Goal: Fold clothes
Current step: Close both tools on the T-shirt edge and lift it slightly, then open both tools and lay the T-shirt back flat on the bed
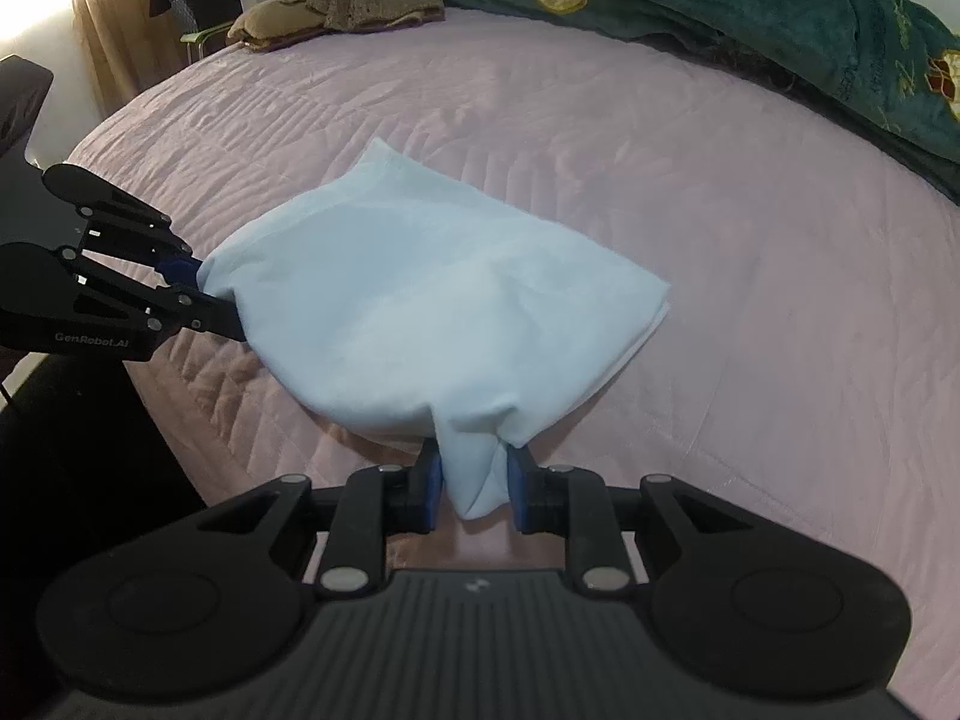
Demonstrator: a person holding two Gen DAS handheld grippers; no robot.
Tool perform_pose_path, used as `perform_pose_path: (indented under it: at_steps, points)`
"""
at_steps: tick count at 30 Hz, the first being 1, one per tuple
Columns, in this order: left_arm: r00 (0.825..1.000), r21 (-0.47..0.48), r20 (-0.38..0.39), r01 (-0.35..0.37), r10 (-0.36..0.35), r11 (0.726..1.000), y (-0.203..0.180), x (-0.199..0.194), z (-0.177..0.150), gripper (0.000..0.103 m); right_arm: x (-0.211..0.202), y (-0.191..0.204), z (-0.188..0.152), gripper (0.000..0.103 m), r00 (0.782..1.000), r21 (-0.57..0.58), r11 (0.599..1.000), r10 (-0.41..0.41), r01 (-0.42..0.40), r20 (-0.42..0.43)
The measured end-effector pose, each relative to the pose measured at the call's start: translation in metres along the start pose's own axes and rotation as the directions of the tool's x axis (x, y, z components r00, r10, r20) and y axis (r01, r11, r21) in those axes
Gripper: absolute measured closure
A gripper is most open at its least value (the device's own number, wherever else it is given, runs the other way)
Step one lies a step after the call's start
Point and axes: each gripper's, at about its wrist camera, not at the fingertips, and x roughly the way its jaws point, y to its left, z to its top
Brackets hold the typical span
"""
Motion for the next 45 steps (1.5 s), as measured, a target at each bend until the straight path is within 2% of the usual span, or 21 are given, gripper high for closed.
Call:
perform_pose_path:
  at_steps: [7, 11, 16, 19, 21, 23, 24, 25, 28, 36, 39, 45]
  points:
    - [1.000, -0.002, 0.013, -0.003, 0.003, 1.000, 0.006, -0.008, 0.029, 0.084, -0.014, -0.009, 0.023, 0.081, 0.999, -0.007, 1.000, -0.004, 0.004, 0.032]
    - [1.000, 0.001, 0.002, -0.003, 0.003, 1.000, 0.007, -0.007, 0.035, 0.083, -0.013, -0.012, 0.027, 0.081, 1.000, -0.010, 1.000, 0.000, 0.001, 0.025]
    - [0.999, -0.007, -0.045, -0.006, 0.006, 1.000, 0.004, 0.005, 0.017, 0.079, -0.005, -0.011, 0.018, 0.081, 1.000, -0.008, 1.000, 0.013, -0.013, -0.006]
    - [0.996, 0.010, -0.078, -0.033, 0.033, 0.999, -0.003, 0.012, 0.005, 0.071, 0.000, -0.010, 0.012, 0.081, 0.999, -0.007, 1.000, 0.021, -0.021, -0.024]
    - [0.996, 0.022, -0.076, -0.050, 0.051, 0.999, -0.004, 0.008, 0.002, 0.068, 0.000, -0.008, 0.009, 0.074, 0.999, -0.009, 1.000, 0.012, -0.012, -0.039]
    - [0.996, 0.019, -0.066, -0.058, 0.060, 0.998, 0.000, -0.001, 0.000, 0.060, -0.004, -0.006, 0.006, 0.061, 0.999, -0.015, 1.000, 0.006, -0.007, -0.042]
    - [0.996, 0.014, -0.059, -0.066, 0.067, 0.998, 0.002, -0.007, 0.000, 0.055, -0.009, -0.007, 0.005, 0.058, 0.999, -0.015, 1.000, -0.002, 0.002, -0.033]
    - [0.996, 0.008, -0.050, -0.076, 0.076, 0.997, 0.005, -0.012, -0.001, 0.053, -0.013, -0.009, 0.005, 0.053, 1.000, -0.010, 1.000, -0.013, 0.013, -0.023]
    - [0.994, -0.003, -0.010, -0.105, 0.105, 0.994, 0.011, -0.022, 0.006, 0.053, -0.024, -0.019, 0.005, 0.053, 0.999, 0.023, 0.999, -0.035, 0.035, 0.020]
    - [0.983, 0.019, 0.126, -0.134, 0.130, 0.991, 0.013, 0.008, 0.079, 0.054, 0.008, -0.016, 0.041, 0.053, 0.993, 0.006, 0.999, -0.045, 0.044, 0.108]
    - [0.988, 0.026, 0.102, -0.121, 0.118, 0.992, 0.018, 0.031, 0.089, 0.054, 0.026, -0.012, 0.050, 0.053, 0.994, -0.014, 0.999, -0.032, 0.034, 0.107]
    - [0.991, 0.056, 0.024, -0.133, 0.132, 0.989, 0.026, 0.070, 0.081, 0.058, 0.060, -0.012, 0.050, 0.053, 0.998, -0.042, 0.999, 0.007, -0.005, 0.058]
